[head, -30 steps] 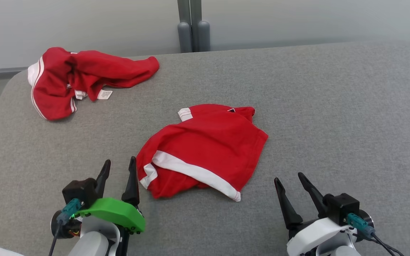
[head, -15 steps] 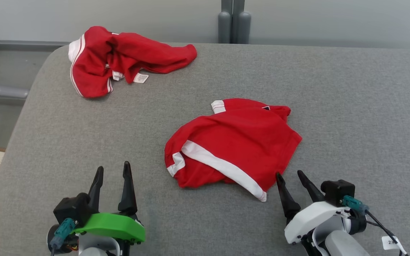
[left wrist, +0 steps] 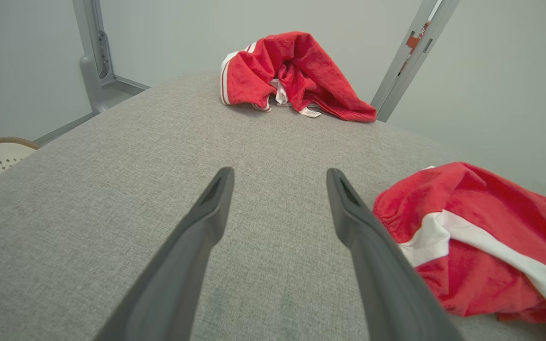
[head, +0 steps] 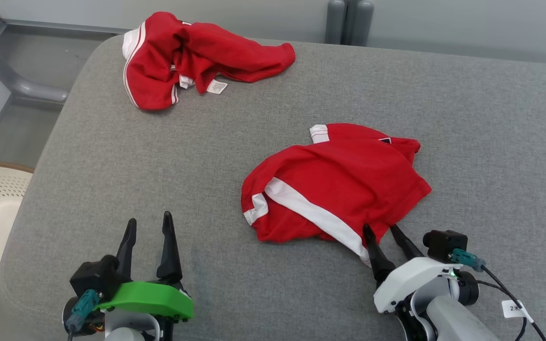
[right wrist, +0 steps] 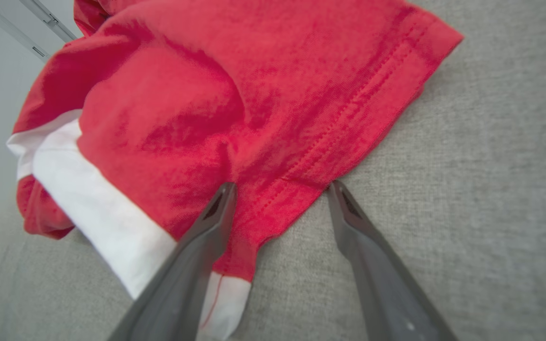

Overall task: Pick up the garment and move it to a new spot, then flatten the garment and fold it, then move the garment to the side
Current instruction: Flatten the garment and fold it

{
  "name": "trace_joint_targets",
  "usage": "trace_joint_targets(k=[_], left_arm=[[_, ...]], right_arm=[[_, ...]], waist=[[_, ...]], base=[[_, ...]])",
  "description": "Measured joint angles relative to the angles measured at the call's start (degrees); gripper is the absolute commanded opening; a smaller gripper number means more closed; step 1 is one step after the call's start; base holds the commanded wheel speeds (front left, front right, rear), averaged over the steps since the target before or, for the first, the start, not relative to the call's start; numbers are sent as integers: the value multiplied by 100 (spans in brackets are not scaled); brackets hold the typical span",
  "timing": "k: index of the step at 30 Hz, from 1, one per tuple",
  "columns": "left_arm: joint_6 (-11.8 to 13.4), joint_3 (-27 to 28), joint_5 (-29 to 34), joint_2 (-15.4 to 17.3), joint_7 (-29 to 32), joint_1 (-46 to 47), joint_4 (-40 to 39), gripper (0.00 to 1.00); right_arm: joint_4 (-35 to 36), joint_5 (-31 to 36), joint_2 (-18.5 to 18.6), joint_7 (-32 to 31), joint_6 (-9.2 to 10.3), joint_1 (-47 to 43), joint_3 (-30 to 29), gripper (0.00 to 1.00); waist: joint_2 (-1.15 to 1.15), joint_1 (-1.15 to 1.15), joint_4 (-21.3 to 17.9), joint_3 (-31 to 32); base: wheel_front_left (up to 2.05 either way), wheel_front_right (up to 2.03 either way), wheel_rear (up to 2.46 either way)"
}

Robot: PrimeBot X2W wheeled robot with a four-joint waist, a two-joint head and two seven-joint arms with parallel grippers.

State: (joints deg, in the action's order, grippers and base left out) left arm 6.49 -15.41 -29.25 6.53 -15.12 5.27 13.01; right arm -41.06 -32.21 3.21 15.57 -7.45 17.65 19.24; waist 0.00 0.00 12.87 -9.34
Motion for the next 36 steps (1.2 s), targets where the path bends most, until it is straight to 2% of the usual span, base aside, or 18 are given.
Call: trace_joint_targets(k=[1,2,10,17,26,36], left_arm=[[-12,22,8,-11,0,-1,9,100],[-23,48,16,-24,0,-3,13,100],[-103,190,116,-108,0,-13,42,100],[-207,269,171,-175,-1,-19,36,100],[-341,235,220,-256,-1,-15,55,100],[-420,187,316,-330,-1,7,103,100]], right_arm=[[-15,-9,0,0,0,1,43,14],[-24,-32,-2,0,0,2,86,0],[145,260,-62,-36,-3,-40,-119,0],[548,850,-30,-43,-3,-198,-888,0],[1015,1473,241,-470,-3,-283,-1503,0],[1246,1738,553,-733,-3,-343,-1777,0]], waist=[[0,0,-11,0],[0,0,-31,3],[0,0,-293,13],[0,0,-618,38],[0,0,-963,49],[0,0,-1041,-89]], base=[[0,0,0],[0,0,0],[0,0,0],[0,0,0],[0,0,0],[0,0,0]])
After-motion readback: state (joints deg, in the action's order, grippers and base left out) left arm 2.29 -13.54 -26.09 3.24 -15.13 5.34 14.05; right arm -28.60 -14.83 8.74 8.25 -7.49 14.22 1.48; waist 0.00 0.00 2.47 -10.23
